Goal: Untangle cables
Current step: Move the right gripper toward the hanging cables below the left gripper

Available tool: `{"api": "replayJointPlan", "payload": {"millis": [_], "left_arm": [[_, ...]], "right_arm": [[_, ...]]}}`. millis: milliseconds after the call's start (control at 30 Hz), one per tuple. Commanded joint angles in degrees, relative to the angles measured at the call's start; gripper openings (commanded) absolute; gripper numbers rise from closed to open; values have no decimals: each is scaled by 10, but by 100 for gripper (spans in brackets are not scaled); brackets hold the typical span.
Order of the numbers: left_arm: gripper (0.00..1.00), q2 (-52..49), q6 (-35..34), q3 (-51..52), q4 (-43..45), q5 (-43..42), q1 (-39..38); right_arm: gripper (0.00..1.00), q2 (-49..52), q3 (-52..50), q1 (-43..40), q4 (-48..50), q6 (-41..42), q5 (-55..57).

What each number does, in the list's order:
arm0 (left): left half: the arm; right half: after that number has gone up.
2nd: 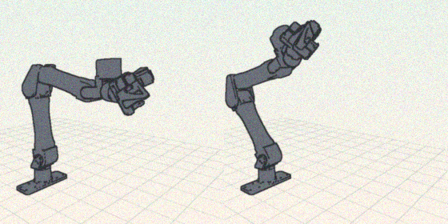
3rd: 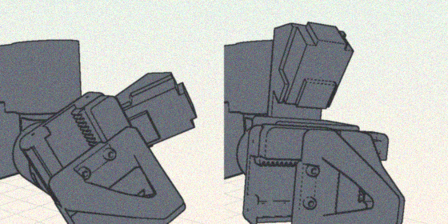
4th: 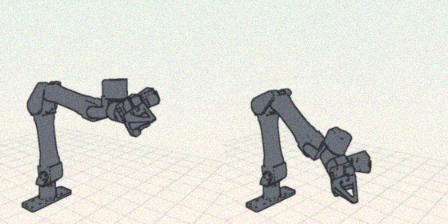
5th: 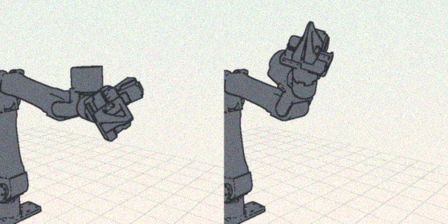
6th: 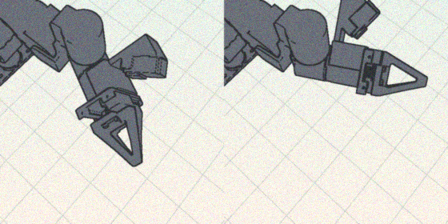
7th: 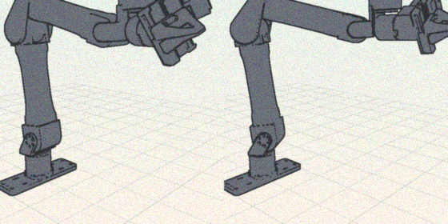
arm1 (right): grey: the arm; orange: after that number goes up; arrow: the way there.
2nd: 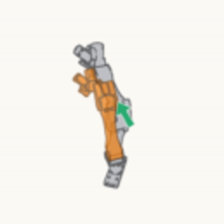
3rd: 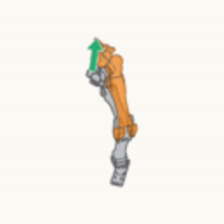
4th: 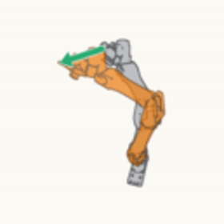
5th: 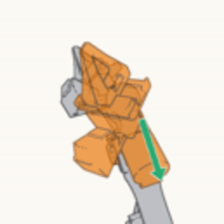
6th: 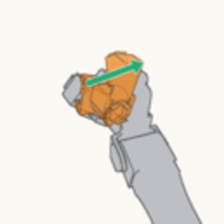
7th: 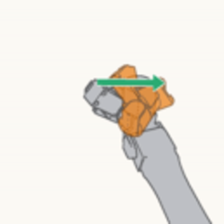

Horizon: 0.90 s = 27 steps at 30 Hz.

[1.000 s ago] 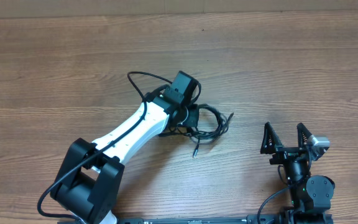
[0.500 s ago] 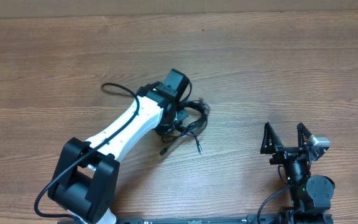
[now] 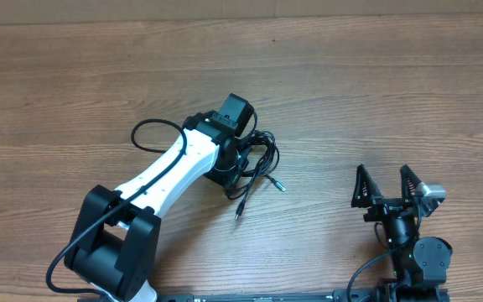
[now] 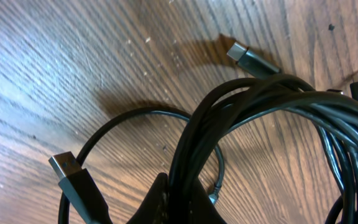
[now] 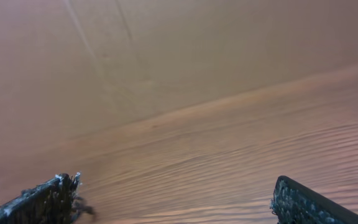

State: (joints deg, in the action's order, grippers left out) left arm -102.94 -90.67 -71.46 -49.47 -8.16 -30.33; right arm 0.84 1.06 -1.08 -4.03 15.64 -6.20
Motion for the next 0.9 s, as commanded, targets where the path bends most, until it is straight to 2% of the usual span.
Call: {"api": "replayJointPlan", "payload": {"millis": [0, 167, 233, 333, 467, 633, 767, 867], "left_arm": [[4, -3, -53, -12, 5, -38, 0], [4, -3, -126, -12, 8, -97, 0], [4, -3, -133, -12, 19, -121, 0], [4, -3, -130, -12, 35, -127, 0], [4, -3, -119, -12, 36, -127, 1], [4, -3, -116, -12, 34, -138, 1], [4, -3, -127, -12, 34, -151, 3], [4, -3, -140, -12, 34, -166, 4]], "right_arm": [[100, -6, -6, -2, 3, 116, -74], [100, -5, -6, -2, 11, 321, -295], [100, -5, -6, -2, 9, 335, -344], [100, -5, -6, -2, 12, 369, -352], [99, -4, 1, -2, 17, 294, -381], [99, 26, 61, -2, -104, 237, -345], [99, 108, 128, -2, -199, 195, -322], [100, 195, 168, 1, -236, 183, -351]]}}
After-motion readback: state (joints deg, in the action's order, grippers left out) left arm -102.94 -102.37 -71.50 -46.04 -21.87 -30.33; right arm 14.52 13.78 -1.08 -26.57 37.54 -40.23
